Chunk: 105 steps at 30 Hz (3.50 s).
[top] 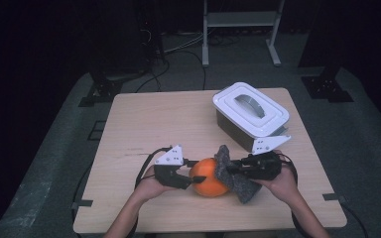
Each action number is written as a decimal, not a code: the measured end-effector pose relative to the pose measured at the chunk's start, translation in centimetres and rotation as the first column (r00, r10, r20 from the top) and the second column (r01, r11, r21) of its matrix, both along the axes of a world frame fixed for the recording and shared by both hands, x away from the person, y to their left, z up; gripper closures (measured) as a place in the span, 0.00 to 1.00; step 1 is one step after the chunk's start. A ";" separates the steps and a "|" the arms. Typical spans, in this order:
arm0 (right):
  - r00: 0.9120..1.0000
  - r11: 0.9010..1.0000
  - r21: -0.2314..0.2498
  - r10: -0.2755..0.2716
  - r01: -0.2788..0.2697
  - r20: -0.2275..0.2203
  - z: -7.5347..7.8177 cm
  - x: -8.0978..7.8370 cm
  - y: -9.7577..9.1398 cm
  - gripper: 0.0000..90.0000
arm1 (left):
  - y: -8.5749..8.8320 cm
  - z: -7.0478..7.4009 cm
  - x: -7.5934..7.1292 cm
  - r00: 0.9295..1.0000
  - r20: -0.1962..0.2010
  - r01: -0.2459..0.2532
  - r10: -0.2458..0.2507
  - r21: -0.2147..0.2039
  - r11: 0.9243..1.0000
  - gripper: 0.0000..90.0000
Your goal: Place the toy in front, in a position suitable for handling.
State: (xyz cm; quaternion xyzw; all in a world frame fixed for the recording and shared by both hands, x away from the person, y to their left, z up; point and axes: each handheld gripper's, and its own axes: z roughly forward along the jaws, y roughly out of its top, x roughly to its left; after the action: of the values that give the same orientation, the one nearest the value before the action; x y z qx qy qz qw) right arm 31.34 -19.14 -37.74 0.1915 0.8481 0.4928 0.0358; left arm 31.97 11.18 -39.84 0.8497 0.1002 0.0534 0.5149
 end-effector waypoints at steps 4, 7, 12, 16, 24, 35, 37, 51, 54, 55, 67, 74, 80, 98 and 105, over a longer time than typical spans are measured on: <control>1.000 0.999 -0.043 -0.009 0.008 -0.020 -1.2 0.5 0.4 0.87 | 0.8 0.7 0.0 1.000 0.011 -0.028 0.028 -0.004 1.000 0.54; 0.998 0.998 -0.064 -0.016 0.012 -0.062 -3.0 0.8 0.6 0.87 | 0.7 0.4 -0.1 1.000 0.007 -0.029 0.029 0.002 1.000 0.54; 1.000 1.000 -0.003 -0.007 0.007 -0.028 -1.5 0.4 0.8 0.87 | 0.3 0.3 -0.1 0.999 0.006 -0.037 0.037 -0.004 0.999 0.52; 1.000 1.000 0.008 0.021 -0.021 0.021 0.2 -0.1 1.8 0.87 | 0.0 0.4 -0.2 0.999 0.013 -0.035 0.035 -0.001 0.999 0.49; 1.000 1.000 -0.008 0.009 -0.009 -0.016 -1.3 0.4 1.7 0.86 | 0.4 0.4 0.1 0.999 -0.006 -0.035 0.035 -0.009 0.999 0.31; 0.999 0.999 -0.038 -0.029 0.028 -0.016 -1.5 1.2 0.9 0.86 | 0.5 0.3 -0.2 0.994 -0.053 0.096 -0.097 -0.017 0.995 0.42; 0.999 0.999 -0.037 -0.036 0.035 -0.026 -1.7 1.2 0.7 0.86 | 0.5 0.4 -0.2 0.997 -0.041 0.068 -0.069 -0.019 0.998 0.39; 0.999 0.999 -0.028 0.025 -0.023 0.048 1.0 -0.3 2.1 0.86 | -0.9 -0.9 -0.1 0.999 -0.040 0.006 -0.006 0.002 1.000 0.34; 0.999 0.999 -0.037 0.018 -0.017 0.041 0.6 -0.1 2.0 0.86 | -0.7 -0.8 -0.1 0.998 -0.049 0.027 -0.027 -0.005 1.000 0.32; 0.999 0.999 -0.041 0.015 -0.013 0.038 0.3 0.0 1.8 0.86 | -0.6 -0.8 0.0 0.997 -0.064 0.051 -0.052 -0.014 0.999 0.27; 0.999 0.999 -0.010 -0.040 0.040 0.008 -0.3 0.3 -0.4 0.87 | -0.7 -1.3 0.0 0.999 -0.026 0.039 -0.038 0.053 0.998 0.45; 0.998 0.999 -0.038 0.006 -0.004 0.068 1.3 -0.4 1.4 0.86 | -0.2 -0.7 0.0 1.000 0.012 -0.012 0.011 0.056 0.998 0.48; 0.999 0.997 -0.072 -0.040 0.040 0.003 -1.2 1.0 0.6 0.86 | 0.3 -0.4 0.1 0.998 0.029 -0.061 0.059 0.059 0.996 0.48; 1.000 0.998 -0.062 -0.016 0.017 0.008 -0.8 0.7 0.6 0.86 | -0.5 -1.1 0.2 1.000 -0.014 -0.006 0.007 0.066 0.998 0.26; 0.998 0.995 -0.075 -0.067 0.066 -0.018 -1.8 1.4 -0.7 0.86 | -0.8 -1.0 -0.1 0.999 -0.020 0.045 -0.044 0.056 0.997 0.33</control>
State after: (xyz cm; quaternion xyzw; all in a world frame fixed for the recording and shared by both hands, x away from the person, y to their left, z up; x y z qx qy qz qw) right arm 32.75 -19.84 -39.54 0.2233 0.8593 0.4574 0.0505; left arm 31.92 10.42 -40.82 0.8665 0.0844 0.0367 0.4906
